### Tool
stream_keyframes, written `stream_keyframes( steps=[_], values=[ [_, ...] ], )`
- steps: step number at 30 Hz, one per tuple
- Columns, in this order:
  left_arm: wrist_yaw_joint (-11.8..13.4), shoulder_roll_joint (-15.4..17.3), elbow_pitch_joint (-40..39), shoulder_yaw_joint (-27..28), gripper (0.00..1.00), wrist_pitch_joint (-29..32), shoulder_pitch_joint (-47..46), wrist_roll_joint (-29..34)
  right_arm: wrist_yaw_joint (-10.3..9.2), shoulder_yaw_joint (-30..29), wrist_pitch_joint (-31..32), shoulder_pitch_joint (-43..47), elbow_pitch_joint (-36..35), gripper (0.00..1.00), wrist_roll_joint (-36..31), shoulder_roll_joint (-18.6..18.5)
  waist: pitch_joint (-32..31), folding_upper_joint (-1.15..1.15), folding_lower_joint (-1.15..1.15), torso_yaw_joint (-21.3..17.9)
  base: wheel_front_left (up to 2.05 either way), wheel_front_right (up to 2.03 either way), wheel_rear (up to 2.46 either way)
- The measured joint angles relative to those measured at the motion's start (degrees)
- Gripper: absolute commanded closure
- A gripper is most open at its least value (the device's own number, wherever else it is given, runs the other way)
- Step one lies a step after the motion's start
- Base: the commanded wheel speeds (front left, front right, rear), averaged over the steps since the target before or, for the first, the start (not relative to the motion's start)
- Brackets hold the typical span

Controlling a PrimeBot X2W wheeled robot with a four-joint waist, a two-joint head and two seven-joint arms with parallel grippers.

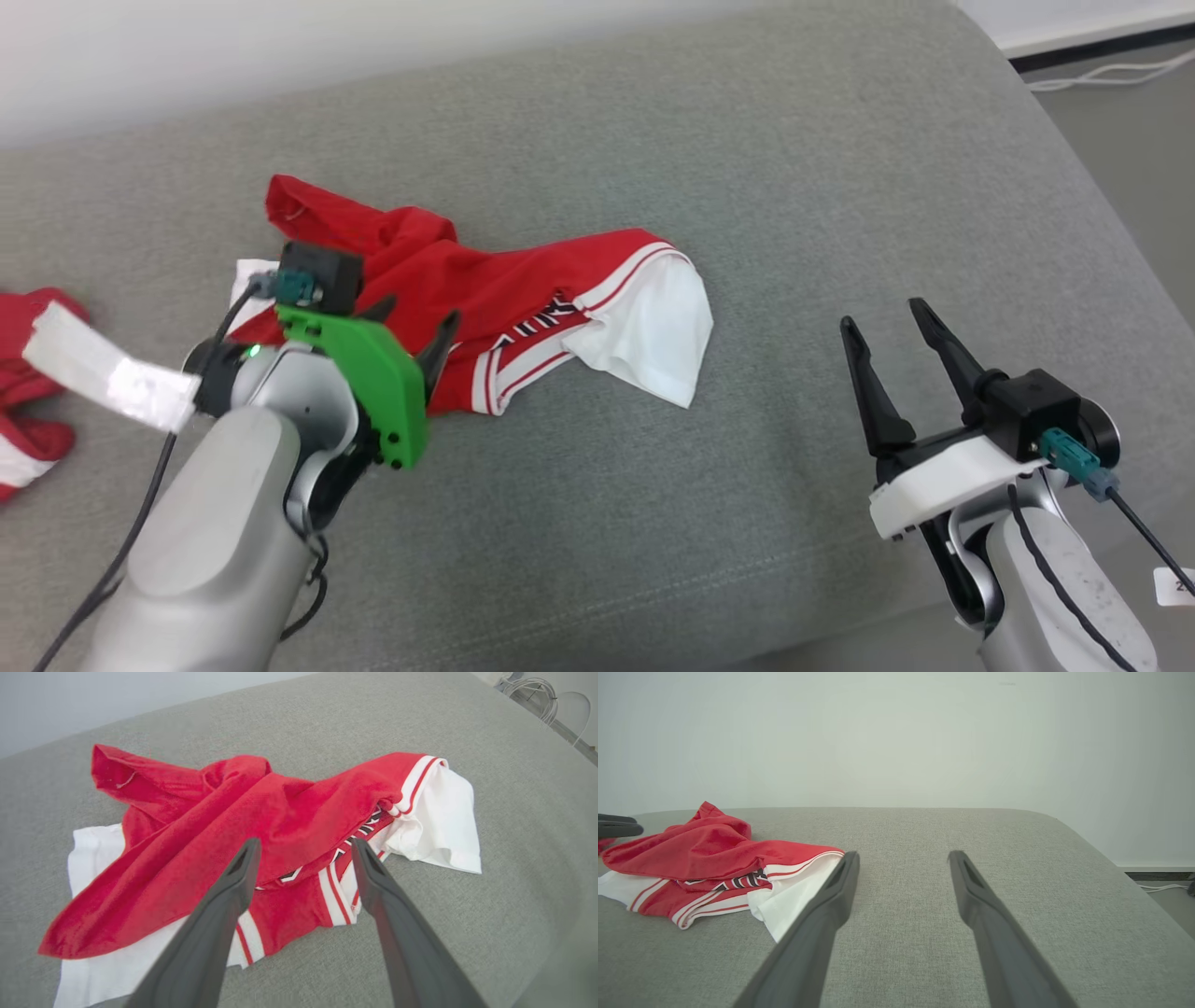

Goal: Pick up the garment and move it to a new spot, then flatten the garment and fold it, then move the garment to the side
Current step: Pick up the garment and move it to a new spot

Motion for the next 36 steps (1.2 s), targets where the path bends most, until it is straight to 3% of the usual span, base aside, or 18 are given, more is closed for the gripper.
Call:
stream_keyframes(
  steps=[19,36],
  values=[
    [6.5,3.5,-0.9,5.7,0.00,-13.0,13.9,0.5,0.08,-0.2,0.0,5.3,-0.3,0.00,-0.5,-0.9,-5.5,0.00,0.00,8.7,0.00,0.00,0.00],
    [9.9,5.1,-5.9,11.9,0.00,-21.4,26.8,-1.0,0.23,0.4,0.0,8.4,-0.4,0.00,-0.5,-0.1,-9.4,0.00,0.00,8.0,0.00,0.00,0.00]
  ],
)
